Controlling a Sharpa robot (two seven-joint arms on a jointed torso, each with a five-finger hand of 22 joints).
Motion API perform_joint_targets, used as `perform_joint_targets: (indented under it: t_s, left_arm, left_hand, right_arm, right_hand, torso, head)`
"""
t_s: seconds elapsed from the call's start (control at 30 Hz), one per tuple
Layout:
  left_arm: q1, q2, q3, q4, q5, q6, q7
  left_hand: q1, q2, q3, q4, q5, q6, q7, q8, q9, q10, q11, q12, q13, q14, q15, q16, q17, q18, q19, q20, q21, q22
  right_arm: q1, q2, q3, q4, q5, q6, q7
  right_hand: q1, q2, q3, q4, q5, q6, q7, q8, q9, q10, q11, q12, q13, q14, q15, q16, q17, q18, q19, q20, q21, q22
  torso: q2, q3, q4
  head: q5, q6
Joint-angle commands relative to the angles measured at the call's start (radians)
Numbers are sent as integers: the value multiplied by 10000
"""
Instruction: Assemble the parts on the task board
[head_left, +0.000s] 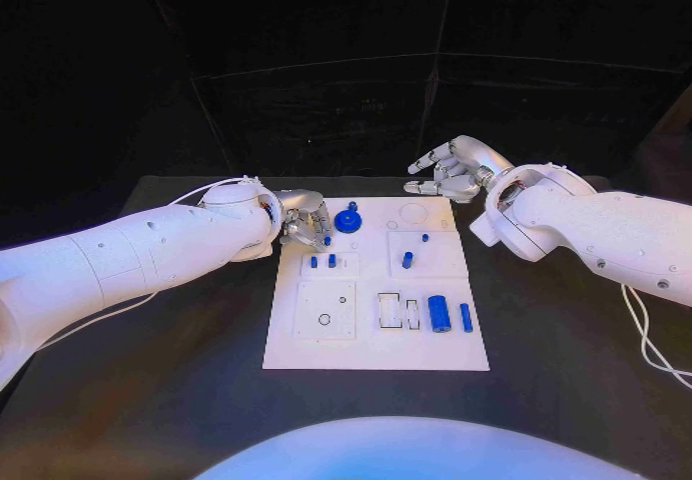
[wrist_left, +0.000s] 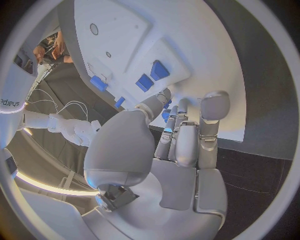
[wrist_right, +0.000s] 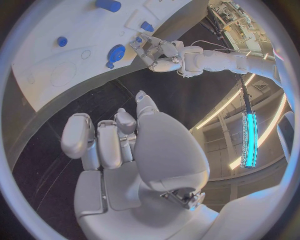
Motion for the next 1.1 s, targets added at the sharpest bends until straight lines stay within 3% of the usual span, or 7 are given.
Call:
perform_joint_targets:
  t_s: [0.03, 0.33, 0.47, 0.57, 0.7, 0.87, 1.1]
  left_arm:
    - [12, -30, 4, -28, 20, -114, -100]
    - [11, -391, 11, -7, 174, -454, -14]
    - [18, -719, 22, 140, 939, -1065, 484]
    - [27, -1021, 28, 305, 2704, -1826, 1429]
    - [31, -1328, 25, 620, 6668, -2550, 3332]
    - [27, -1570, 16, 1113, 10490, -2501, 5008]
    - [7, -1836, 3, 1756, 12462, -2000, 5957]
  left_hand:
    - [-3, -78, -57, -3, 4, -75, -24, -7, 8, -37, 34, -55, -2, 110, 73, -10, -9, -178, -38, 36, 56, 12]
    - [11, -29, -58, 9, 11, -66, -23, 35, 27, -28, 32, -56, 7, 101, 77, -18, -45, -168, -52, 47, 38, -5]
    - [125, 124, 52, -17, 63, 384, -33, 300, 115, 113, 3, -1, 33, 64, 51, -59, -157, -113, -130, 51, -133, -187]
    - [89, 234, 143, 30, 86, 809, -65, 525, 165, 180, -20, 11, 32, -210, 32, -492, -1064, 89, -501, 50, -1102, -1235]
    - [-129, 537, 219, 317, 61, 878, -41, 548, 115, 144, 2, 10, 20, -740, 42, -1314, -2627, 269, -1013, 61, -2187, -2303]
    - [-106, 610, 273, 341, 72, 894, -26, 569, 79, 127, 2, 100, 34, -1420, 71, -2239, -4279, 277, -1369, 92, -2561, -2492]
    - [-197, 712, 266, 427, 106, 920, -42, 598, 70, 189, -13, 228, 55, -1726, 70, -2595, -4901, 280, -1517, 102, -2779, -2616]
  right_arm:
    - [19, -14, 6, 4, -27, 86, -7]
    - [19, -179, 6, -146, -1056, 971, -660]
    - [19, -289, 6, -204, -2381, 1587, -808]
    - [10, -358, 5, -186, -3759, 1999, -885]
    - [-94, -433, 4, -48, -5320, 2252, -1011]
    - [-234, -440, 3, 57, -6506, 2357, -1189]
    - [-445, -350, 3, 29, -7217, 2454, -1299]
  right_hand:
    - [31, 101, -44, -1, 26, 71, 9, 21, -6, -78, -15, -61, -58, 340, -76, -58, -50, 95, -60, -13, -51, -57]
    - [973, 288, 182, -139, -72, 456, -17, 228, 44, -2660, -31, -4786, -4031, -304, -133, -2168, -2274, 538, -1375, -76, -1495, -2530]
    - [1552, 190, 517, -253, -351, 1108, -61, 451, 87, -2614, -11, -6508, -5637, -230, -122, -2591, -2653, 537, -1243, -103, -1642, -2626]
    - [1769, -50, 769, -213, -552, 1434, -158, 386, 18, -1926, -48, -7754, -7014, -75, -126, -2660, -2658, 525, -997, -146, -1628, -2514]
    - [1814, -227, 917, -141, -675, 1624, -232, 280, -9, -1741, -69, -8383, -7747, 14, -157, -2608, -2567, 466, -857, -117, -1596, -2409]
    - [1750, -358, 958, -47, -758, 1531, -204, 104, -34, -1881, 18, -8743, -8144, 48, -97, -2584, -2534, 448, -801, -74, -1583, -2371]
    - [1715, -497, 1017, 24, -803, 1347, -105, -145, -43, -2085, 143, -9095, -8605, 72, -2, -2551, -2496, 439, -748, 6, -1563, -2333]
  torso:
    - [0, 3, 0]
    - [-6, -10, 8]
    - [-10, -18, 8]
    - [-5, -10, 3]
    - [-1, -14, -3]
    - [-13, -44, 32]
    - [-4, -40, 29]
  head:
    - [7, 13]
    - [-49, 76]
    - [-177, 163]
    - [-343, 225]
    - [-474, 290]
    - [-628, 338]
    - [-684, 393]
